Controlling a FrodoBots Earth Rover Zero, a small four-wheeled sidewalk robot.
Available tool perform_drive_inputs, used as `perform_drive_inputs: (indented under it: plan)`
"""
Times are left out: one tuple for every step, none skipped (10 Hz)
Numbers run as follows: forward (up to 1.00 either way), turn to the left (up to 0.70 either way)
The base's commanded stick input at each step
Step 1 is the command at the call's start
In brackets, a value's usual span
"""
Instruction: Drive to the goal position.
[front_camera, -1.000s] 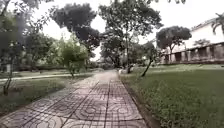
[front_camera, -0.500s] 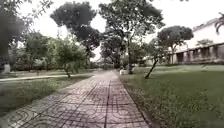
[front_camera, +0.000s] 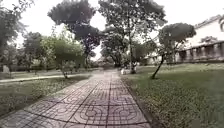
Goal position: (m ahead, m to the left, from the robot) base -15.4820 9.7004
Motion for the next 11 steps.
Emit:
perform_drive_inputs:
  plan:
    - [1.0, 0.0]
    - [1.0, 0.0]
    - [1.0, 0.0]
    - [1.0, 0.0]
    - [1.0, 0.0]
    - [1.0, 0.0]
    - [1.0, 0.0]
    - [1.0, 0.0]
    - [1.0, 0.0]
    - [1.0, 0.0]
    - [1.0, 0.0]
